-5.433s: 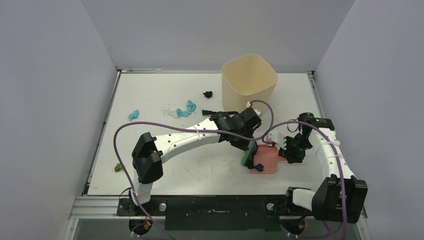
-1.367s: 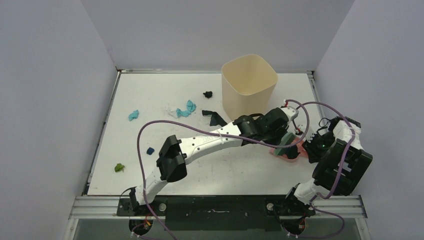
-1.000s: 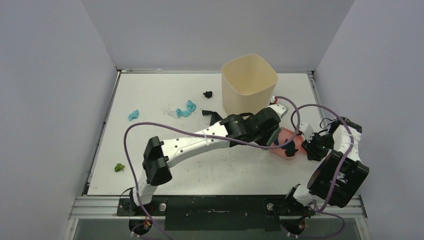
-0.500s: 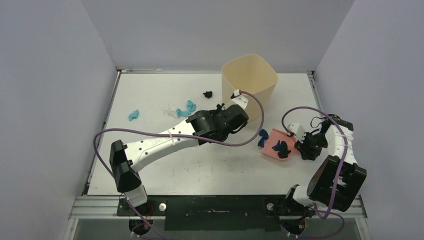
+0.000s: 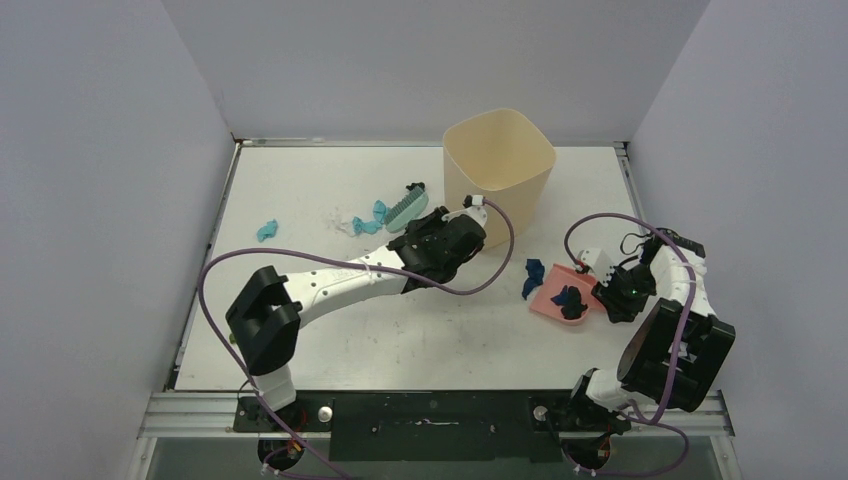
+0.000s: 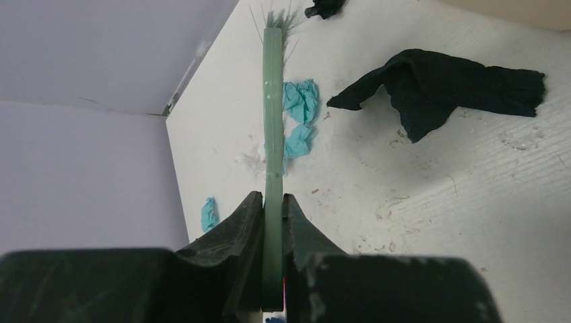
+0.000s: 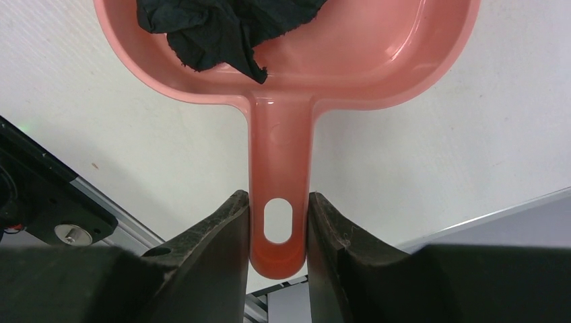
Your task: Sweep away the paper scraps from the table
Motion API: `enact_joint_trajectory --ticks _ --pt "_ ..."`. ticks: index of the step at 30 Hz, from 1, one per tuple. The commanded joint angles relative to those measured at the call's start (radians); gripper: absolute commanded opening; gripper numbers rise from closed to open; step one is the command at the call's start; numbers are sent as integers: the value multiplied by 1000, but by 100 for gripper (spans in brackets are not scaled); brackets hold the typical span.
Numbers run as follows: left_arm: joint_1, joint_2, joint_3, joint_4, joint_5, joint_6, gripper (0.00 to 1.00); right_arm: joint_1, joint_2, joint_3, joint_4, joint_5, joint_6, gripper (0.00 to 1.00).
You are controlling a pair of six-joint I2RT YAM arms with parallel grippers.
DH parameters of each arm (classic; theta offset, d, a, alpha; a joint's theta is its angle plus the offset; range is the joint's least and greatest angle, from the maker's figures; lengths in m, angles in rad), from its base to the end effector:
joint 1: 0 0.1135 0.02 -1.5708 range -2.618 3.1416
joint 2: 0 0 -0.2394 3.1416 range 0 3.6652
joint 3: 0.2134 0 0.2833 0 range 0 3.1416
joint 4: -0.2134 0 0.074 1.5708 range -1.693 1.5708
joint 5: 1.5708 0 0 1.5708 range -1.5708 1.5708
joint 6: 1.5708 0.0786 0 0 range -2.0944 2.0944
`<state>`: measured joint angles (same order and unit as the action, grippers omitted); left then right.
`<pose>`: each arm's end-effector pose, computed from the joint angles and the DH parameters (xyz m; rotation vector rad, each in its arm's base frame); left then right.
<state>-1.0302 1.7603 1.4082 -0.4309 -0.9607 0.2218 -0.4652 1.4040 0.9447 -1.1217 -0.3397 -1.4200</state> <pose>0.2766 -0.3356 0.2255 0.8197 1.8720 0.6304 0.2383 -0.0903 0.1325 -1.3107 2.5392 0.2998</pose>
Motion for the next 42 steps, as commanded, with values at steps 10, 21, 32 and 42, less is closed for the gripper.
enact_joint_trajectory --ticks 10,21,32,42 --pt "-31 103 -44 144 151 67 0 0 24 23 58 46 11 5" --pt "-152 74 -76 58 285 -120 0 88 151 158 34 58 10 5" --pt "-313 70 20 -27 296 -217 0 337 72 50 69 51 132 5" --pt "-409 -8 26 148 288 -274 0 393 25 -1 36 -22 162 5"
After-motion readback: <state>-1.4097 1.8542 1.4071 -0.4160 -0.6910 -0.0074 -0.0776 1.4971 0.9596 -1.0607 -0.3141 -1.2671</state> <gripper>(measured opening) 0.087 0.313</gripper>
